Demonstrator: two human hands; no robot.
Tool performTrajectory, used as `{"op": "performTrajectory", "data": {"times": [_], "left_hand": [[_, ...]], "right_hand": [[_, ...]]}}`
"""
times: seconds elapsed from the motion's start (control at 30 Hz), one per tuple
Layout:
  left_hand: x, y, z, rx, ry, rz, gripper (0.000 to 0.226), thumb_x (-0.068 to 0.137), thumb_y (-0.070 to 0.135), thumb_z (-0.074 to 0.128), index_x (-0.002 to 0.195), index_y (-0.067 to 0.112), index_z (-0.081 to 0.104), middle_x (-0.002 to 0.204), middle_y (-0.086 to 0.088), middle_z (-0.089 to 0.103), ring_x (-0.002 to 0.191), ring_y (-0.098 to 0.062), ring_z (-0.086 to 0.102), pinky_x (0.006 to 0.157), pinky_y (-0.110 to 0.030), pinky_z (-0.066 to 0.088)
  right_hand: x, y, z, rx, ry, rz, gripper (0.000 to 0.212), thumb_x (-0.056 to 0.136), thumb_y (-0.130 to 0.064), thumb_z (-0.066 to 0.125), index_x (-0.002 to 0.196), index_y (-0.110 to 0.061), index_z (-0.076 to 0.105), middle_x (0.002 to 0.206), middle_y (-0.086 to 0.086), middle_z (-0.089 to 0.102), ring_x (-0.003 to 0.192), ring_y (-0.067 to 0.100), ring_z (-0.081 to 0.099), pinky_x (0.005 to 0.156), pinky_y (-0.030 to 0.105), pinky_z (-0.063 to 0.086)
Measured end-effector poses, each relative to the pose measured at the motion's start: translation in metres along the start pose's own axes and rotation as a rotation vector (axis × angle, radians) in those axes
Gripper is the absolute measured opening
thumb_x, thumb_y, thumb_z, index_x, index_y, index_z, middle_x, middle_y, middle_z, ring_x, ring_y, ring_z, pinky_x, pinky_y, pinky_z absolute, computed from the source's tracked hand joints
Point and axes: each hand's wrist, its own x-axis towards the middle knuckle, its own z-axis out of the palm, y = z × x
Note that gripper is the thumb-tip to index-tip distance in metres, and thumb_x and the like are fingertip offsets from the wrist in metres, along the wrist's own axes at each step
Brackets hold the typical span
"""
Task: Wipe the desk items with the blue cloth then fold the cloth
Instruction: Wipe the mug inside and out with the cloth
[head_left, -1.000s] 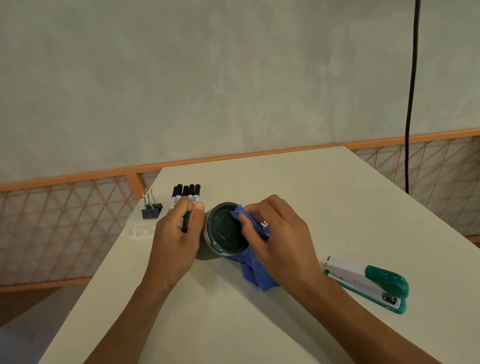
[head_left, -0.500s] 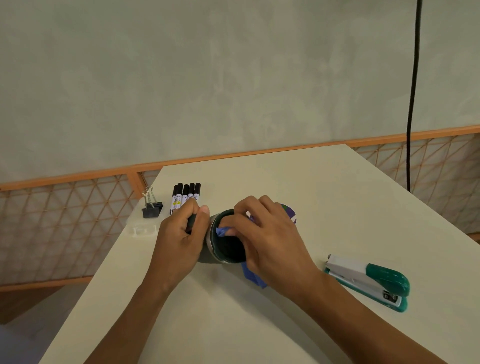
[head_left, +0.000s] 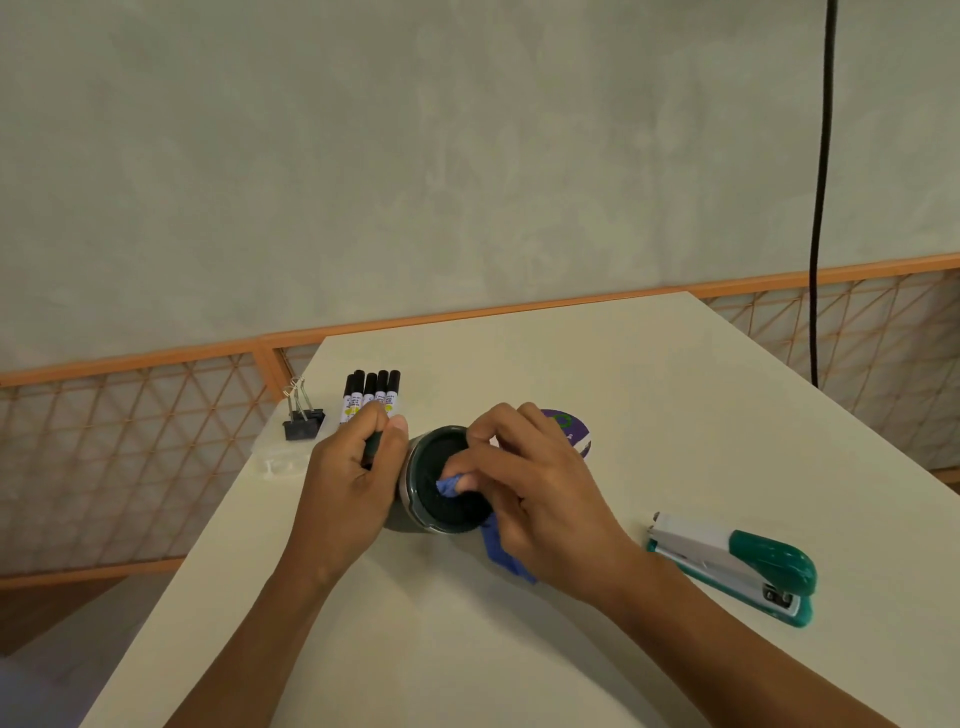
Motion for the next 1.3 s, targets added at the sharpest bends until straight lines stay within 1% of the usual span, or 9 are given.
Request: {"op": "performTrajectory", "data": {"times": [0.1, 0.23, 0.33, 0.53, 0.7, 0.83, 0.97, 1.17, 1.3], "left_hand": [[0.001, 0.003, -0.003, -0.04, 0.014, -0.008, 0.039, 0.112, 0.023, 0.051, 0.076, 0.008, 0.042, 0.067, -0.008, 0.041, 0.06, -0.01, 0.035, 0.056, -0.027, 0.035], [0.001, 0.003, -0.004, -0.052, 0.024, -0.009, 0.041, 0.113, 0.032, 0.05, 0.08, 0.007, 0.045, 0.071, -0.01, 0.046, 0.067, -0.029, 0.043, 0.06, -0.037, 0.042], [0.001, 0.007, -0.005, -0.062, 0.041, -0.014, 0.044, 0.11, 0.04, 0.048, 0.08, 0.008, 0.047, 0.072, -0.01, 0.048, 0.067, -0.023, 0.044, 0.061, -0.028, 0.043], [0.002, 0.005, -0.007, -0.016, 0.083, -0.004, 0.042, 0.107, 0.042, 0.048, 0.076, 0.014, 0.045, 0.067, -0.003, 0.044, 0.064, -0.011, 0.039, 0.059, -0.025, 0.037], [0.003, 0.003, -0.008, 0.045, 0.124, 0.011, 0.044, 0.106, 0.048, 0.047, 0.076, 0.017, 0.045, 0.066, -0.005, 0.048, 0.066, -0.025, 0.045, 0.059, -0.034, 0.042], [0.003, -0.004, -0.006, 0.073, 0.115, 0.001, 0.037, 0.111, 0.033, 0.052, 0.078, 0.015, 0.047, 0.069, -0.006, 0.051, 0.069, -0.031, 0.05, 0.063, -0.05, 0.051], [0.003, -0.005, -0.004, 0.067, 0.119, 0.01, 0.038, 0.112, 0.032, 0.052, 0.079, 0.014, 0.047, 0.07, -0.008, 0.051, 0.069, -0.033, 0.051, 0.064, -0.053, 0.051], [0.002, -0.004, -0.004, 0.088, 0.13, 0.009, 0.038, 0.112, 0.034, 0.051, 0.08, 0.014, 0.049, 0.07, -0.007, 0.053, 0.069, -0.032, 0.053, 0.064, -0.05, 0.052], [0.002, 0.004, -0.008, 0.047, 0.142, -0.017, 0.037, 0.11, 0.029, 0.052, 0.075, 0.02, 0.045, 0.064, 0.005, 0.048, 0.061, -0.014, 0.045, 0.056, -0.02, 0.039]], "right_hand": [[-0.001, 0.008, -0.005, 0.063, 0.022, 0.059, 0.028, 0.095, 0.005, 0.067, 0.106, -0.018, 0.078, 0.106, -0.006, 0.059, 0.094, 0.019, 0.054, 0.078, 0.04, 0.046], [0.001, 0.003, -0.009, 0.109, 0.17, 0.224, 0.012, 0.105, -0.018, 0.069, 0.114, -0.02, 0.076, 0.108, -0.009, 0.063, 0.099, 0.011, 0.063, 0.081, 0.03, 0.052], [0.001, 0.0, -0.007, 0.014, 0.178, 0.227, 0.015, 0.107, -0.03, 0.068, 0.116, -0.022, 0.075, 0.109, -0.011, 0.065, 0.095, 0.012, 0.063, 0.079, 0.032, 0.052], [0.004, 0.004, -0.011, -0.363, -0.04, 0.022, 0.021, 0.097, -0.011, 0.065, 0.116, -0.018, 0.07, 0.103, 0.0, 0.059, 0.085, 0.023, 0.051, 0.069, 0.043, 0.048], [0.003, -0.003, -0.01, -0.421, -0.141, -0.017, 0.045, 0.085, -0.012, 0.036, 0.113, -0.019, 0.072, 0.097, -0.001, 0.055, 0.08, 0.021, 0.043, 0.063, 0.04, 0.043], [0.005, -0.004, -0.015, -0.439, -0.191, -0.024, 0.037, 0.078, -0.004, 0.064, 0.109, -0.021, 0.074, 0.099, -0.001, 0.057, 0.08, 0.021, 0.045, 0.063, 0.038, 0.046], [0.005, -0.003, -0.019, -0.433, -0.211, -0.052, 0.038, 0.078, -0.003, 0.062, 0.109, -0.021, 0.075, 0.099, -0.002, 0.059, 0.08, 0.021, 0.046, 0.063, 0.037, 0.044], [0.005, -0.008, -0.015, -0.439, -0.167, -0.062, 0.032, 0.07, -0.008, 0.082, 0.1, -0.019, 0.077, 0.093, -0.002, 0.06, 0.076, 0.024, 0.051, 0.061, 0.041, 0.051], [0.003, -0.015, -0.01, -0.407, -0.135, -0.074, 0.031, 0.081, -0.009, 0.053, 0.099, -0.019, 0.077, 0.092, -0.003, 0.06, 0.075, 0.023, 0.049, 0.06, 0.034, 0.038]]}}
